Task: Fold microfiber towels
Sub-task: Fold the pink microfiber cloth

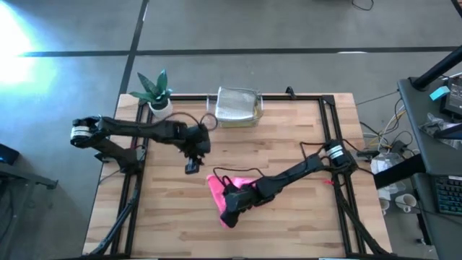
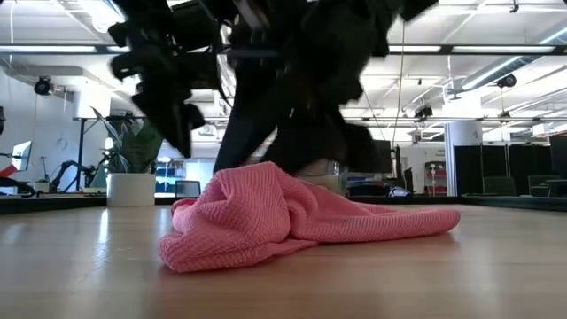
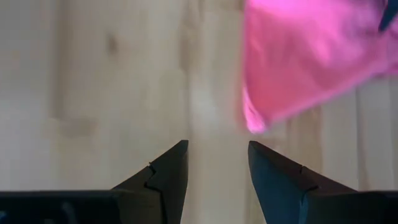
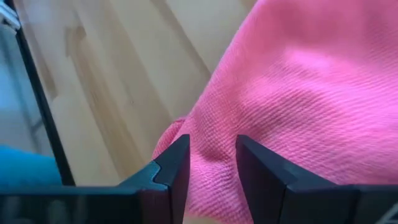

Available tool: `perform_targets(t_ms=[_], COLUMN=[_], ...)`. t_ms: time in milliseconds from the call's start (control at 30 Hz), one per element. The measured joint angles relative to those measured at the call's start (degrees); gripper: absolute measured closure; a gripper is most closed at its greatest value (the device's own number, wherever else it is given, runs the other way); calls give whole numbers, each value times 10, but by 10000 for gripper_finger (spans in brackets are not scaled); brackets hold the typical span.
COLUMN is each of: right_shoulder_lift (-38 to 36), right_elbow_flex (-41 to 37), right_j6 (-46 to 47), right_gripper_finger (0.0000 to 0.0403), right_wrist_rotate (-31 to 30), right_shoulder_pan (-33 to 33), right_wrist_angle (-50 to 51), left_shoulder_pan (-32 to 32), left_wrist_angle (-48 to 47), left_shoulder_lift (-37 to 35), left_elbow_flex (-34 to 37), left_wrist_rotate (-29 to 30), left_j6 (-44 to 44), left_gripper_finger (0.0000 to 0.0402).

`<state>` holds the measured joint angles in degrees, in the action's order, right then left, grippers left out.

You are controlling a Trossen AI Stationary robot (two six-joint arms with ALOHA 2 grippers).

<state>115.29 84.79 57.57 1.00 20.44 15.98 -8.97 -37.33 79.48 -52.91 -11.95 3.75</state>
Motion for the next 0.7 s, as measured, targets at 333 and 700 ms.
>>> perform_targets(t_ms=[333, 700], right_shoulder_lift=[-45, -82], right_elbow_flex=[55, 55], right_j6=[-23, -58], right_gripper_finger=[282, 282], right_wrist_rotate=[-64, -95], right_shoulder_pan=[11, 9], right_wrist_angle=[160, 265], left_shoulder_pan=[73, 75], left_wrist_angle=[153, 236], left_shoulder_lift=[0, 11], left_elbow_flex=[89, 130], left_wrist_rotate=[-1, 0], left_j6=[-48, -95], left_gripper_finger=[251, 251])
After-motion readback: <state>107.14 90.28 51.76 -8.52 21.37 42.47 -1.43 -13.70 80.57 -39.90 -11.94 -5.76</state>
